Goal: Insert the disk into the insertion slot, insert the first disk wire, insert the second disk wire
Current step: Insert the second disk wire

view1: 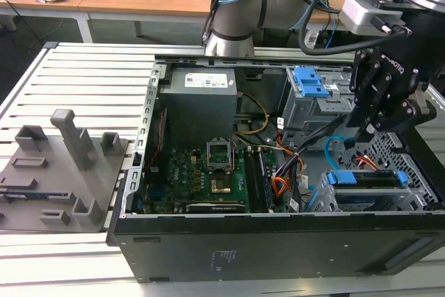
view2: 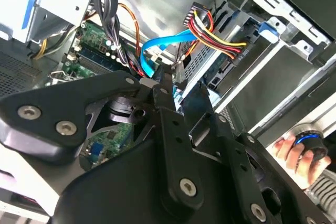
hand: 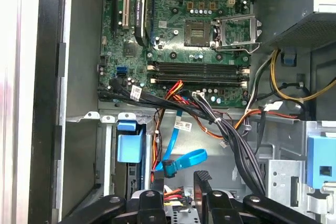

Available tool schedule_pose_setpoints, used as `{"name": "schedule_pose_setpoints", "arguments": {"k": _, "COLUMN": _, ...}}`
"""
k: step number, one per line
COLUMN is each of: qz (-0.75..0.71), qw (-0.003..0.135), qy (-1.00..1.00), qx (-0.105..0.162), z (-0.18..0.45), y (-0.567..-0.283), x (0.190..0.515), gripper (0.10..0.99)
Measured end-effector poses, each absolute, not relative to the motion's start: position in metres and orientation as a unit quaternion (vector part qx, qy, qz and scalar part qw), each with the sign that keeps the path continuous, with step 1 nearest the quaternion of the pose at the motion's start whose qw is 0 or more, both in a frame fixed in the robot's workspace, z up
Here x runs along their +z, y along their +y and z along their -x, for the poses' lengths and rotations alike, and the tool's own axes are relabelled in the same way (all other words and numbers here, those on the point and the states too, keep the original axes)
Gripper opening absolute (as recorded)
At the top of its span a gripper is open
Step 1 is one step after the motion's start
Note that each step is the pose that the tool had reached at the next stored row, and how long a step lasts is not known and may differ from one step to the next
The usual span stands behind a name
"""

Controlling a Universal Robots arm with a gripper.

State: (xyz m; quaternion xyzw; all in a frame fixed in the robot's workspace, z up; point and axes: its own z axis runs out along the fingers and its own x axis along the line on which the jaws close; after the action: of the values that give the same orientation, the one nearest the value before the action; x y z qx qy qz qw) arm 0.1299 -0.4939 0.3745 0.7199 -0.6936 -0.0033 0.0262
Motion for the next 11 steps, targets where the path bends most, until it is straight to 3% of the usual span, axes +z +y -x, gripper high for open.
{"name": "schedule_pose_setpoints", "arguments": {"k": 11, "qz": -0.74, "qw": 0.027, "qy": -0.672, "qx": -0.002, "z": -0.117, "y": -0.501, "x": 0.363, "gripper": 0.361}}
